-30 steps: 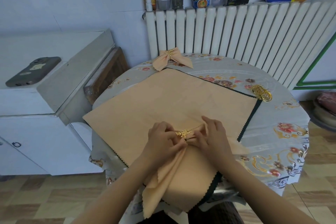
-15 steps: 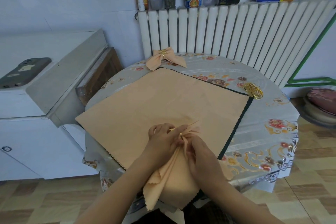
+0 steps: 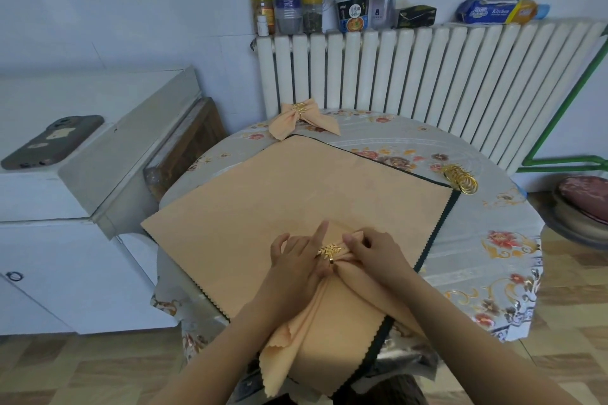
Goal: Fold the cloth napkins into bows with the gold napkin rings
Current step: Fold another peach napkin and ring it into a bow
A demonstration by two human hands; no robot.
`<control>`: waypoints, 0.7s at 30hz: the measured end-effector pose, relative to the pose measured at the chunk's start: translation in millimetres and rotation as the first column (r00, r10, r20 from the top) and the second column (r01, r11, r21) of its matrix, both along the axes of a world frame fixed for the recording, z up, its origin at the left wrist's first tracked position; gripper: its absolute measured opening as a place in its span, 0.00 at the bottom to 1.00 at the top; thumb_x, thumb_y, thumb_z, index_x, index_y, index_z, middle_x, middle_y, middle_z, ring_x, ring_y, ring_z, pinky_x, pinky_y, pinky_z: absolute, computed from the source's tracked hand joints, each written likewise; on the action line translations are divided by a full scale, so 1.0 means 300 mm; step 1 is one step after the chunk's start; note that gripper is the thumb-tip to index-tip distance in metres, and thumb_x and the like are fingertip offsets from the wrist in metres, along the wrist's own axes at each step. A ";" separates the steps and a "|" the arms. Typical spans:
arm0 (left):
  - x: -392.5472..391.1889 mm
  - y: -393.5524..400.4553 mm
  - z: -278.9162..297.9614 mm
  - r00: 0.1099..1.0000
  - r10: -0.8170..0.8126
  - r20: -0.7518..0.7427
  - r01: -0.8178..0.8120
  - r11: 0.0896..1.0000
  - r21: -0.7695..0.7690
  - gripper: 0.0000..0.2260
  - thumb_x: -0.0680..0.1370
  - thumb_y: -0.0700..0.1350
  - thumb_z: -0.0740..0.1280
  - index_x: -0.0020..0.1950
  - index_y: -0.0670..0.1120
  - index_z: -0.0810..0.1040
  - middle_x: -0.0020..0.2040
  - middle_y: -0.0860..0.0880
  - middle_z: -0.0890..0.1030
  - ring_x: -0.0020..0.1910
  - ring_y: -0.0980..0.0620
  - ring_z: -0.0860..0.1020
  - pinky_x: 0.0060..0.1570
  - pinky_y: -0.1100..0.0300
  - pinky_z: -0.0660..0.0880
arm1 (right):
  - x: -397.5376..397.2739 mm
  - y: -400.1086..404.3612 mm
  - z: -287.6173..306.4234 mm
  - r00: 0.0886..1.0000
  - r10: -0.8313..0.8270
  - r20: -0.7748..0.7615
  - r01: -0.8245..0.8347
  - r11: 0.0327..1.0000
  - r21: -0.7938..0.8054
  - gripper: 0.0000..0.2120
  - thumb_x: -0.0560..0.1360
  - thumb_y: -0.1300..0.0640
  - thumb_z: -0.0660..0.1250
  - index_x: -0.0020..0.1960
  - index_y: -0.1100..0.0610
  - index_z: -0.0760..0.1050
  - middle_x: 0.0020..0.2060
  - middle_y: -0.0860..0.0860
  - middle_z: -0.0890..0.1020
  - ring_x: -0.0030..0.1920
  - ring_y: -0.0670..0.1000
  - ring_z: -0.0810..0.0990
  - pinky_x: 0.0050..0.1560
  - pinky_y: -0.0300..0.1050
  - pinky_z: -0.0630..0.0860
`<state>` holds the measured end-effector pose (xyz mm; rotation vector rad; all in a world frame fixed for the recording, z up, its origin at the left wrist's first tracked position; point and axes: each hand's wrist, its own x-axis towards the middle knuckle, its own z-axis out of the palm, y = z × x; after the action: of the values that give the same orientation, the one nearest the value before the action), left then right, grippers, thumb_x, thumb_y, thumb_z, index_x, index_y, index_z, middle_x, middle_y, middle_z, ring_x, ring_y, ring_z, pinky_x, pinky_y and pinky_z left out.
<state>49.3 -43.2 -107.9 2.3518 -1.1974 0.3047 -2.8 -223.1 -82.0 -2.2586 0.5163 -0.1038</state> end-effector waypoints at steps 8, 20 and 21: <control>0.014 -0.014 -0.030 0.995 -0.007 0.102 0.007 1.000 -0.007 0.29 0.74 0.51 0.58 0.75 0.55 0.55 0.48 0.54 0.74 0.52 0.57 0.70 0.66 0.54 0.52 | 0.011 0.038 -0.018 0.989 -0.093 0.111 0.109 0.982 -0.153 0.23 0.78 0.46 0.60 0.29 0.54 0.59 0.25 0.47 0.68 0.34 0.54 0.69 0.41 0.45 0.59; 0.056 0.048 0.029 0.782 0.406 -0.473 -0.469 0.883 -0.018 0.10 0.79 0.52 0.60 0.48 0.52 0.80 0.48 0.51 0.79 0.51 0.50 0.75 0.52 0.55 0.68 | -0.038 -0.013 -0.066 0.989 -0.049 0.137 0.066 0.990 -0.123 0.16 0.80 0.49 0.57 0.34 0.50 0.67 0.30 0.47 0.72 0.39 0.54 0.72 0.38 0.45 0.62; 0.061 0.050 0.043 0.753 0.326 -0.571 -0.449 0.889 -0.084 0.09 0.80 0.50 0.62 0.45 0.52 0.80 0.43 0.53 0.79 0.45 0.52 0.75 0.47 0.58 0.70 | -0.040 -0.018 -0.052 0.990 -0.050 0.129 0.056 0.998 -0.037 0.16 0.79 0.51 0.59 0.33 0.49 0.69 0.29 0.47 0.73 0.37 0.52 0.73 0.37 0.44 0.63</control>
<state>67.4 -28.1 -94.8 2.2482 -0.3706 -0.1048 -14.9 -228.4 -97.6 -2.2603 0.5099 -0.2865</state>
